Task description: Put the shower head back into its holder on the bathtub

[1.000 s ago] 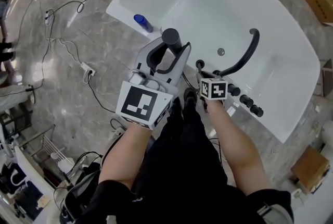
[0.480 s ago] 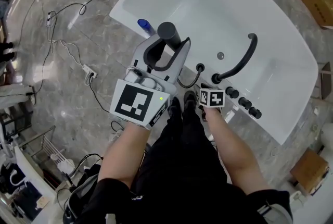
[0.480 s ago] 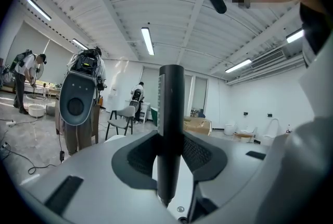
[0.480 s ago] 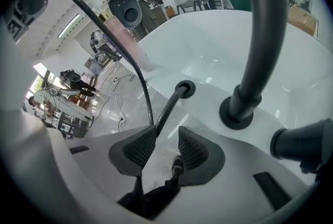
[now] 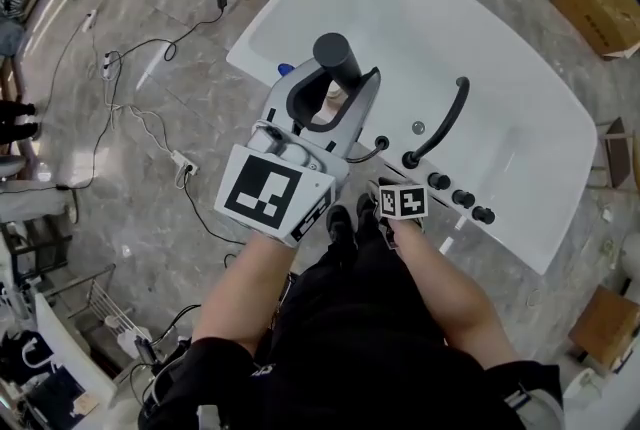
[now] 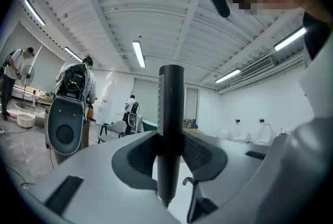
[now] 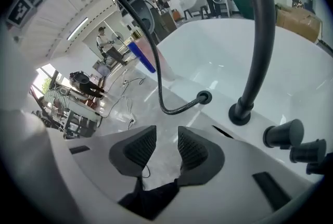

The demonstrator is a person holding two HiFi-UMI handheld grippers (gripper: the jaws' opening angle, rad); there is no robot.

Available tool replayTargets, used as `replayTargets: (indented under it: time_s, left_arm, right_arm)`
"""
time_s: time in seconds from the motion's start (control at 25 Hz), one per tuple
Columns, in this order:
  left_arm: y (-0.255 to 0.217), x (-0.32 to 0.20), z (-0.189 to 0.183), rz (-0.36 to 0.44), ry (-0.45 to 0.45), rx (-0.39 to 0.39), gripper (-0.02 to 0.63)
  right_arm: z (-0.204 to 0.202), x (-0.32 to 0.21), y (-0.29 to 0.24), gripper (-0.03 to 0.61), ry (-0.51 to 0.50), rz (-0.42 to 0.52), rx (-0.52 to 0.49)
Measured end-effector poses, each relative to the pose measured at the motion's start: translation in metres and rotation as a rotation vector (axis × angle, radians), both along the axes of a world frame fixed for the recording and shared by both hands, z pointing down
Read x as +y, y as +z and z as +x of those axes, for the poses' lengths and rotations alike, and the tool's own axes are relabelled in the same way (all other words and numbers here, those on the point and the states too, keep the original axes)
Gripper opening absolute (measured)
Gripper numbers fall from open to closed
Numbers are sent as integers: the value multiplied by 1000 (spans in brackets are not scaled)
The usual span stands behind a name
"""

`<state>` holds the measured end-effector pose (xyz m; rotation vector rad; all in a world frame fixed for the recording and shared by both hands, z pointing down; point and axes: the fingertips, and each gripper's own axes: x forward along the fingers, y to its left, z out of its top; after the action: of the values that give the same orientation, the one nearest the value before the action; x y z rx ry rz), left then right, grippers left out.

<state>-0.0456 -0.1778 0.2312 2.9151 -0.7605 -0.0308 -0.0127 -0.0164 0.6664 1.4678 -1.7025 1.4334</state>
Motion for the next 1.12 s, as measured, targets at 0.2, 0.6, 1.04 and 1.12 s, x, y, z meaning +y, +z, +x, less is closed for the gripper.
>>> replayTargets:
  time_s: [0.2,0.6,1.04,1.12]
  left_arm:
    - [-18,23,-19,17,14,-5,141]
    - [-81,40,-27,77,3,68,141]
    - [-95,61,23,115,11,21,141]
    - [-96,64,26,103,-2,30,141]
  right_arm:
    - [10,-5,-71,109,40,172,27]
    - [71,-26,-202,63,210,482,32]
    - [125,-33,-330,32,134,751,147]
    - [132,-29,-351,28,121,789,153]
